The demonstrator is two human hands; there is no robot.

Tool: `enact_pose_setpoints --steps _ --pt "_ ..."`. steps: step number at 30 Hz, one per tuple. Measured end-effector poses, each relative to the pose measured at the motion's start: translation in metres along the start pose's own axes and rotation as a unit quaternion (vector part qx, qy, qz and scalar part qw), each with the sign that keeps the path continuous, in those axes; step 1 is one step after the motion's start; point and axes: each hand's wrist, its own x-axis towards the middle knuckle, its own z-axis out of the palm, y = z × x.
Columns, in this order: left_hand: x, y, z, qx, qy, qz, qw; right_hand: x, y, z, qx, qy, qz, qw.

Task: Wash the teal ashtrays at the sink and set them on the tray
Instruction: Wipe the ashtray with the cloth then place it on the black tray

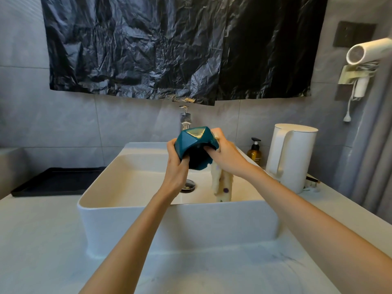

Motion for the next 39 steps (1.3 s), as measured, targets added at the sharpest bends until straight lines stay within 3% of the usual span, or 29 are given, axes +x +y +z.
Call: enact_pose_setpoints --steps 3,5,8,13,19,22,28,31,33,36,39 --pt "0.001 -0.003 -0.001 0.006 -0.022 0.027 0.999 -0.001 -0.002 -0.002 -0.015 0.039 -0.071 0.997" --pt "0.006 -0.009 -0.002 0.043 -0.007 0.043 0.998 -0.003 -0.002 -0.002 -0.084 0.073 -0.103 0.988" --pt "0.012 -0.015 -0.002 0.090 -0.010 0.049 0.995 -0.006 -0.004 -0.002 -0.214 0.130 -0.147 0.957" --pt "0.011 -0.015 -0.011 0.114 -0.023 0.071 0.991 -0.004 -0.010 0.001 -0.290 0.156 -0.218 0.919" --pt "0.003 0.005 -0.020 0.183 -0.007 0.162 0.970 0.000 -0.026 0.002 -0.355 0.154 -0.203 0.899" --pt "0.004 0.010 -0.017 0.213 -0.002 0.116 0.970 0.002 -0.034 0.005 -0.364 0.125 -0.189 0.904" --pt "0.002 0.006 -0.008 0.068 0.102 0.004 0.992 0.011 -0.030 0.018 -0.245 0.122 -0.176 0.945" --pt "0.004 0.004 -0.009 -0.023 0.110 -0.049 0.993 0.017 -0.021 0.027 -0.167 0.145 -0.191 0.956" --pt "0.004 0.005 -0.010 -0.062 0.100 -0.083 0.990 0.018 -0.013 0.039 -0.078 0.171 -0.155 0.970" --pt "0.006 0.005 -0.013 -0.058 0.097 -0.095 0.989 0.016 -0.012 0.057 0.084 0.195 -0.068 0.975" --pt "0.007 -0.003 -0.017 -0.027 0.084 -0.102 0.991 0.016 -0.017 0.056 0.093 0.169 -0.069 0.979"
